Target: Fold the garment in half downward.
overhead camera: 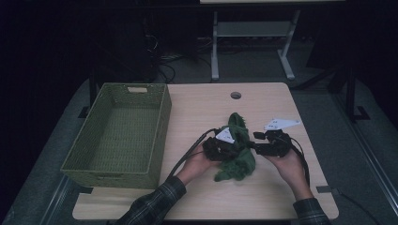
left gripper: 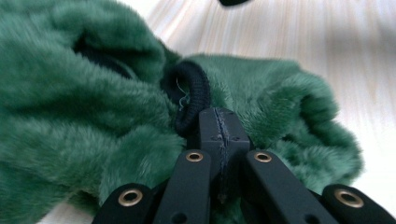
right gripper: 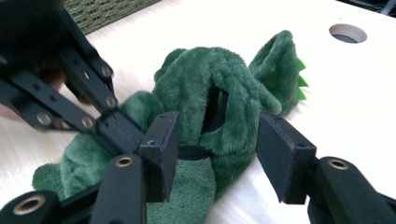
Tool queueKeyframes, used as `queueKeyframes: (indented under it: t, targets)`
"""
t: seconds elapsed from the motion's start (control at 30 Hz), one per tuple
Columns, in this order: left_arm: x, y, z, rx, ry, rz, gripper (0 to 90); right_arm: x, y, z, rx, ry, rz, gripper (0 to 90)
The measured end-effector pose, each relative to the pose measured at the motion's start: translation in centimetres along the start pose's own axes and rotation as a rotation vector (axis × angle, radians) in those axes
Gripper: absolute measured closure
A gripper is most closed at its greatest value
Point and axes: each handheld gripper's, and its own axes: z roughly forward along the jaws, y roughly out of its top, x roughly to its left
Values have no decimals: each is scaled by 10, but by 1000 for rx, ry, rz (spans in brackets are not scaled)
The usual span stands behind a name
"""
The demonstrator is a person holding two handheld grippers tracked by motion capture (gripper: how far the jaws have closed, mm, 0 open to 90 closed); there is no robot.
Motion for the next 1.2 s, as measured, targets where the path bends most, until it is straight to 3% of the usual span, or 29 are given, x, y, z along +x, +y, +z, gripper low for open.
queueKeyframes:
  t: [0.2, 0.37, 0.43, 0.6, 0.73, 0.93, 1.1, 1.13, 1.2]
  targets:
    - [3, -7, 7, 6, -10, -13, 897, -5, 11, 9, 0, 1, 4, 459]
    - [6, -12, 7, 4, -13, -11, 898, -16, 30, 25, -6, 12, 14, 458]
    - [6, -13, 8, -4, -18, -18, 898, -24, 43, 40, 1, 15, 18, 460]
    - [7, -13, 7, 5, -21, -11, 898, -35, 57, 61, 37, -1, 18, 464]
    - [5, -13, 8, 6, -19, -19, 898, -45, 69, 80, 48, -11, 45, 472]
    - [5, -14, 8, -1, -24, -36, 898, -51, 75, 89, 46, -9, 53, 492]
    - [6, -14, 8, 5, -24, -34, 898, -54, 77, 101, 82, -2, 53, 495]
    - [5, -14, 8, 3, -24, -36, 898, -54, 76, 107, 119, -25, 43, 504]
    - [5, -14, 8, 3, -24, -37, 898, -54, 76, 109, 134, -41, 39, 512]
